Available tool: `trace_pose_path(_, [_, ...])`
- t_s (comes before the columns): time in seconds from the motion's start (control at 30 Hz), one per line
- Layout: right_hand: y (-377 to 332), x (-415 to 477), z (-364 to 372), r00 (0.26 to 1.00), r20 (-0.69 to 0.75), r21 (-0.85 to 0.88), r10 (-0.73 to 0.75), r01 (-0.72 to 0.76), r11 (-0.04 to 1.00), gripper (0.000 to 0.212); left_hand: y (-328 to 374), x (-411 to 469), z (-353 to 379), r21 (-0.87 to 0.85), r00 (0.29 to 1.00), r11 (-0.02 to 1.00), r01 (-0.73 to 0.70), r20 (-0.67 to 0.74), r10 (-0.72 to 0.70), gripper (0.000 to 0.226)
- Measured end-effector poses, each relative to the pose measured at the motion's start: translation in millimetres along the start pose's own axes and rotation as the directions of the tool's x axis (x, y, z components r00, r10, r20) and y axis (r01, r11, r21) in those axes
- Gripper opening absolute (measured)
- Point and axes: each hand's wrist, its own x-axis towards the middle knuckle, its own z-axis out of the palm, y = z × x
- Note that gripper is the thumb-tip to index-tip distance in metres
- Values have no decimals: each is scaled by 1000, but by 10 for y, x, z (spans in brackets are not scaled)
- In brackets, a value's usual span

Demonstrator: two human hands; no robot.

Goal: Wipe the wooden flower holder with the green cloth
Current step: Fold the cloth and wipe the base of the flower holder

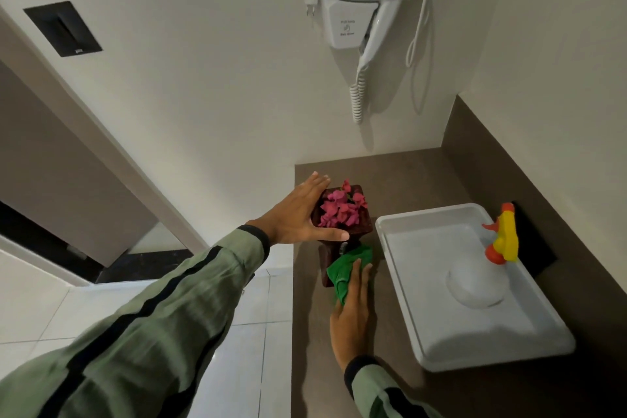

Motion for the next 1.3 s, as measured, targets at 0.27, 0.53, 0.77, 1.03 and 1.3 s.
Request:
trace_pose_path(0.27, [38, -116, 80, 971, 212, -219, -112, 159, 963, 83, 2, 2, 5, 9, 1000, 1000, -3, -11, 3, 122])
trace_pose_path(0.53, [133, -267, -162, 914, 293, -145, -281, 333, 932, 92, -93, -191, -34, 62, 1000, 998, -2, 5, 2, 119])
trace_pose_path(0.77, [-154, -174, -466, 989, -147, 133, -9, 29, 991, 78, -105, -247, -18, 115, 1000, 993, -20, -11, 22, 106])
trace_pose_path(1.03, [-495, -68, -178, 993, 67, 325, 101, -118, 938, 69, -104, -232, 2, 144, 1000, 990, -16, -20, 19, 105])
trace_pose_path(1.3, [-307, -193, -245, 932, 315, 165, -178, 131, 978, 65, -102, -242, 0, 173, 1000, 985, -15, -24, 19, 104])
